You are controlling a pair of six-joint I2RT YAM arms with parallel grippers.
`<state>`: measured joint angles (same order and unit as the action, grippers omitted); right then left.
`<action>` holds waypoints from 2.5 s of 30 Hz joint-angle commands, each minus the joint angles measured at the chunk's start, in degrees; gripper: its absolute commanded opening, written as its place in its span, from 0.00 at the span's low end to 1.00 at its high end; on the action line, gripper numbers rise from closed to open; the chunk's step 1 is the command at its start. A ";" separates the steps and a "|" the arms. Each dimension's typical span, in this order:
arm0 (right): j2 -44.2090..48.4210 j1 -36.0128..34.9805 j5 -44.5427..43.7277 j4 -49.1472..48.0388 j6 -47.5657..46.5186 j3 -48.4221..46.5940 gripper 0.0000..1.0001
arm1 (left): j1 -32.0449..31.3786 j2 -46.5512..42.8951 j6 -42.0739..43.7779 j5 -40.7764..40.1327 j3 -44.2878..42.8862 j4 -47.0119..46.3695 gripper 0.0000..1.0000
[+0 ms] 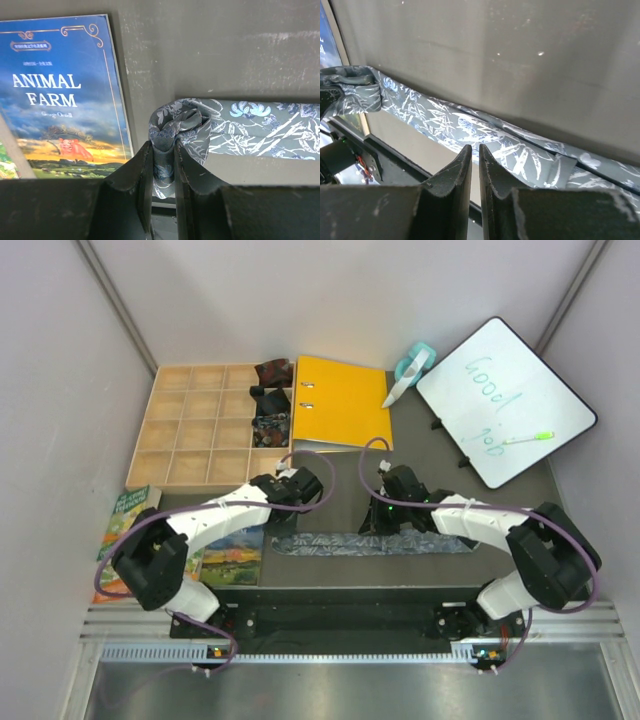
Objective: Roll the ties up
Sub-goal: Roll the tie at the center of the board.
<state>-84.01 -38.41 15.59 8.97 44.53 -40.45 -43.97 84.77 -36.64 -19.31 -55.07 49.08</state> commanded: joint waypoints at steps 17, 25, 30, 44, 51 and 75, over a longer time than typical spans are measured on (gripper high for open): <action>4.11 1.41 -3.11 -2.38 -1.03 2.74 0.12 | -10.79 13.66 -6.69 -11.45 -11.81 8.49 0.10; 4.99 1.94 -2.85 -2.03 -1.03 2.92 0.11 | -12.72 18.76 -9.15 -11.36 -15.50 9.46 0.10; 5.26 1.94 -2.85 -1.85 -1.11 3.00 0.11 | -13.52 21.66 -10.38 -11.19 -17.00 9.54 0.10; 4.99 1.94 -2.41 -2.64 -0.94 3.53 0.11 | -13.52 23.42 -11.17 -5.48 -18.06 4.18 0.24; 4.82 1.94 -1.97 -3.00 -0.76 3.62 0.11 | -13.52 21.93 -12.75 -4.16 -17.27 2.78 0.49; 7.63 1.76 6.10 -6.06 4.94 2.74 0.14 | -10.80 4.09 -9.76 -3.19 -13.67 2.42 0.84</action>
<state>-78.70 -36.99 18.17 6.52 46.65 -37.10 -56.34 94.37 -47.24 -21.87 -70.61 52.14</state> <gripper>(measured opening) 0.129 0.836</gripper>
